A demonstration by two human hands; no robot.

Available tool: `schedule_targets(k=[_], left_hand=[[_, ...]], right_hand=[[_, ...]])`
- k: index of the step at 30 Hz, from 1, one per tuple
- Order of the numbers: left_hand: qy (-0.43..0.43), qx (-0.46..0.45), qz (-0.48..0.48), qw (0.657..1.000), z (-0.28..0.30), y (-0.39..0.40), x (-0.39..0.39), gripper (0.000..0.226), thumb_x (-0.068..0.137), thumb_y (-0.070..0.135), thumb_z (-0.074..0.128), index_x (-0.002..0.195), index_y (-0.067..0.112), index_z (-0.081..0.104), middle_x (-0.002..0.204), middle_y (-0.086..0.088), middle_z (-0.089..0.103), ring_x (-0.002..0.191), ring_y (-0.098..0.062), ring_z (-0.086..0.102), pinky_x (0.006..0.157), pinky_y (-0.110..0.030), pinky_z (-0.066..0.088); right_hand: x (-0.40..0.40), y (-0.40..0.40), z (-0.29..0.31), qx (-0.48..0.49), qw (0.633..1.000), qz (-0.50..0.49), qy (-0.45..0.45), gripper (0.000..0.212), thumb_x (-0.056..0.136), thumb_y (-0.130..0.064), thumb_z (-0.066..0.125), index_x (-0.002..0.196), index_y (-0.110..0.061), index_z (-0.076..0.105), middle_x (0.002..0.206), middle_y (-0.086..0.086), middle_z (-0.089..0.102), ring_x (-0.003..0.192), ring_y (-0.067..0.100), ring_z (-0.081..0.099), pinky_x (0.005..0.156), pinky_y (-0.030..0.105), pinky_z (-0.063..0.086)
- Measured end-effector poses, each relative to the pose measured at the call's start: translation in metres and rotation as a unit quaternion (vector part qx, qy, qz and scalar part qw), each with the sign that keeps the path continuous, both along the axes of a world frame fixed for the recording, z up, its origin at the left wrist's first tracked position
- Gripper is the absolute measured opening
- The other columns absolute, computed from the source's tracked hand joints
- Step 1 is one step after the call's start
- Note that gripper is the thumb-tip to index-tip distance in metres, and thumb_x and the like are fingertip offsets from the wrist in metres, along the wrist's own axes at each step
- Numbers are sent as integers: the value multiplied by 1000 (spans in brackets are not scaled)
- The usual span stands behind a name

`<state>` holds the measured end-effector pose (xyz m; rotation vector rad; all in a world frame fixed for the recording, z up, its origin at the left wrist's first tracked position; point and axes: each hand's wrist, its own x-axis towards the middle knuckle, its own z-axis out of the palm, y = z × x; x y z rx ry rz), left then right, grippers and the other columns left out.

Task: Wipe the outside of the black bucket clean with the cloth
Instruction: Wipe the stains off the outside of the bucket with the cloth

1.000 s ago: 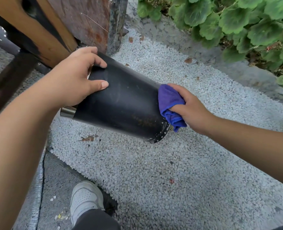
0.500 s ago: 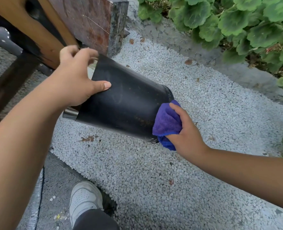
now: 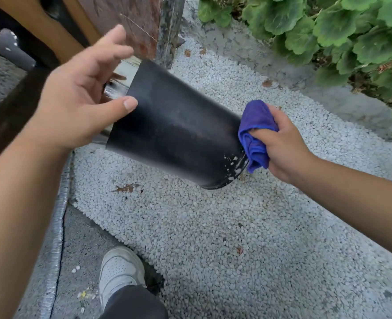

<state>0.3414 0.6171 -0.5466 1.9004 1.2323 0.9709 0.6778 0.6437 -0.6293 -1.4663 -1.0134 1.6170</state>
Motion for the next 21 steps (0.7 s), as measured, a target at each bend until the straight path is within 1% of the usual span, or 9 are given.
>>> schedule_targets(k=[2,4,6,8,10,12,14,18,21], left_hand=[[134,38,6,990,-4,5,-8,59,85,24,66,138,11,45,158,-20,27,149,-32,17,120,-47,18],[287,67,-10,955,-4,9,-13,61,83,42,66,135,16,50,158,-8,31,151,-31,10,119,-43,19],[352,91,-36,931,-3,11,-10,62,79,44,76,130,14,57,152,-6,40,149,-38,13,114,-52,26],[385,104,-41,916,1,10,1,60,75,39,80,127,14,63,145,-5,50,142,-45,23,108,-61,32],[412,93,-21,906,6,8,13,60,73,39,79,129,22,63,143,-1,52,140,-44,26,96,-66,42],[426,85,-5,901,11,7,23,60,74,40,76,131,27,62,145,2,51,141,-42,26,81,-67,50],[440,79,3,894,14,10,32,60,74,43,73,131,29,61,146,3,50,143,-42,24,71,-66,53],[461,45,15,886,18,19,40,60,76,42,74,133,34,58,148,6,47,146,-39,16,77,-65,52],[468,46,19,882,19,23,43,59,77,44,72,134,35,58,149,7,46,147,-39,15,76,-63,52]], right_hand=[[-4,12,3,14,1000,14,-11,57,74,-12,70,128,-27,57,108,0,70,83,12,69,67,27,53],[-7,22,5,19,999,40,-19,54,74,-14,70,125,-28,58,109,0,70,88,13,70,70,28,54],[-7,27,5,14,998,62,-24,55,75,-16,70,127,-30,58,112,-1,70,93,14,70,71,28,54],[-4,29,5,16,995,86,-38,58,77,-18,69,132,-27,56,116,-1,70,96,14,70,73,27,54],[-1,31,7,28,991,108,-71,60,76,-20,66,135,-28,55,118,-2,68,100,15,69,79,32,55],[1,31,9,47,985,119,-115,61,75,-22,64,135,-31,55,122,-7,67,104,13,67,89,37,55],[2,26,10,69,980,117,-142,61,76,-22,63,136,-33,54,126,-11,64,108,7,64,96,36,52],[4,10,8,103,978,101,-150,63,81,-19,66,137,-41,49,130,-22,57,111,-4,59,98,28,49],[7,4,7,120,973,114,-162,66,79,-20,65,138,-44,47,138,-18,52,119,-2,55,103,30,46]])
